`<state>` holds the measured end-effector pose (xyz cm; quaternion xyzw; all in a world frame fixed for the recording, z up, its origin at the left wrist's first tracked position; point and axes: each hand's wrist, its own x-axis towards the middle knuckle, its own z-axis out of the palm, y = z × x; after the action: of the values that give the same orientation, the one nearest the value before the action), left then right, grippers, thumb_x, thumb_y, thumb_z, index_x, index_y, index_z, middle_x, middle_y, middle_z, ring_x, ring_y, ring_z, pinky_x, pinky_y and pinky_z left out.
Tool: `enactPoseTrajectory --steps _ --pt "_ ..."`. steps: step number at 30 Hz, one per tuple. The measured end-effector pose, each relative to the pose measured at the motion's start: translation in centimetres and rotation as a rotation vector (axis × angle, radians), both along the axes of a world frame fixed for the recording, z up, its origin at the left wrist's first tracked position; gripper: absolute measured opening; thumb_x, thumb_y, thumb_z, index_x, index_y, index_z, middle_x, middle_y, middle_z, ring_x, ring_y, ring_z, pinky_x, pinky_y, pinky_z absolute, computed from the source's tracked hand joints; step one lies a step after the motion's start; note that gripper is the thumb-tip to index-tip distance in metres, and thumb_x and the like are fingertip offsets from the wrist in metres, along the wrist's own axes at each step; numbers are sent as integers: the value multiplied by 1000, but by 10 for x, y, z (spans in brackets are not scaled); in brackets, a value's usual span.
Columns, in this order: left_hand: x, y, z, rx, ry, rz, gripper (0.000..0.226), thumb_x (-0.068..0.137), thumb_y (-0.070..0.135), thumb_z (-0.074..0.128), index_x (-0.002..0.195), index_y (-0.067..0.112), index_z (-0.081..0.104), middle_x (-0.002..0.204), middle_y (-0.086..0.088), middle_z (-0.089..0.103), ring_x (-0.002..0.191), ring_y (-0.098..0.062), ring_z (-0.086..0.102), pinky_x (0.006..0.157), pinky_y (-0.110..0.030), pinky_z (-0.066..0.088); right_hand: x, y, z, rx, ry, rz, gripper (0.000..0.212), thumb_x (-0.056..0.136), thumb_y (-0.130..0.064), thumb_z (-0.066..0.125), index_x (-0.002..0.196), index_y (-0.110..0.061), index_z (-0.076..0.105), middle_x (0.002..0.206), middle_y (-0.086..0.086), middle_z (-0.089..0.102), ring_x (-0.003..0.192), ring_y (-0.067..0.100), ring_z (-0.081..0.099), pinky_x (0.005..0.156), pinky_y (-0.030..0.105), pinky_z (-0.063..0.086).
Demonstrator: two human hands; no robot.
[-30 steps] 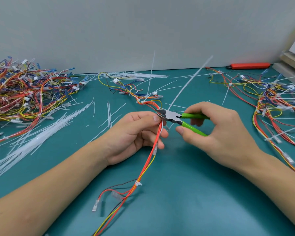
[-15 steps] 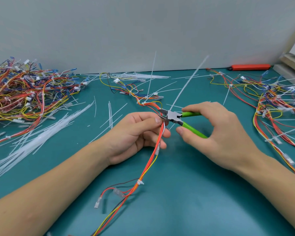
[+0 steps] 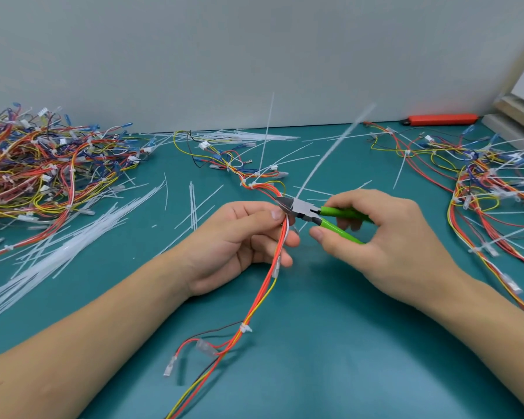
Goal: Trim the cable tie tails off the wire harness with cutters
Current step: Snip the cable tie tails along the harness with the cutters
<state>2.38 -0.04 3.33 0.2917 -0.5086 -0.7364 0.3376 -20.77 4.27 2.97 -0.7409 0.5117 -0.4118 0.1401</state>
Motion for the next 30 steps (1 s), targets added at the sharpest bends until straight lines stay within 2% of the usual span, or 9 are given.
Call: enactPoseTrajectory --steps 3,8,11,13,15,17,19,26,30 --pt "0 0 0 -2 -1 -5 16 91 23 62 87 12 72 82 -14 74 59 -23 72 54 -26 55 -1 0 2 26 0 7 24 83 -55 72 91 -32 71 74 -3 57 72 19 54 64 41 47" --pt "1 0 0 13 25 7 16 91 21 62 92 9 72 83 -14 74 58 -22 71 50 -26 54 2 1 2 15 9 -29 23 83 -59 71 90 -36 69 72 -4 51 66 15 49 58 25 38" --pt "1 0 1 -2 22 2 15 90 20 63 85 14 75 85 -12 75 59 -21 71 51 -27 54 1 0 -1 49 -14 -11 24 84 -57 72 88 -34 69 71 -4 51 62 13 47 57 25 38" --pt "0 1 1 -6 13 6 15 90 20 63 84 16 76 85 -11 75 60 -21 71 52 -27 54 1 0 -1 54 -20 -5 25 85 -57 71 90 -33 69 72 -6 54 66 15 51 61 30 44" --pt "-1 1 0 -5 8 16 14 91 20 63 87 13 75 85 -13 74 59 -21 70 52 -27 54 1 0 -1 45 8 -4 29 85 -58 68 97 -32 70 79 -10 61 77 14 59 73 34 50" --pt "-1 0 0 -4 -5 21 13 91 18 63 88 11 73 84 -15 73 59 -23 70 52 -28 54 0 0 -1 32 33 -3 35 85 -55 69 107 -28 71 91 -13 66 92 12 63 84 31 50" --pt "-1 0 0 -3 -19 22 13 92 17 62 89 10 72 82 -16 73 58 -24 71 53 -27 55 0 0 -1 12 48 -6 36 85 -50 71 112 -26 72 99 -14 68 99 10 64 89 30 49" --pt "-2 0 1 -12 -35 32 14 90 19 62 85 10 72 76 -15 72 55 -23 70 50 -25 53 -1 0 1 -49 120 -11 41 86 -49 71 118 -23 71 105 -12 67 103 13 61 94 36 49" --pt "-2 1 0 -33 -48 29 17 91 19 60 80 15 73 77 -15 72 56 -24 71 52 -25 54 0 1 0 -19 87 -2 37 87 -50 71 112 -24 72 97 -11 68 97 11 63 89 35 50"
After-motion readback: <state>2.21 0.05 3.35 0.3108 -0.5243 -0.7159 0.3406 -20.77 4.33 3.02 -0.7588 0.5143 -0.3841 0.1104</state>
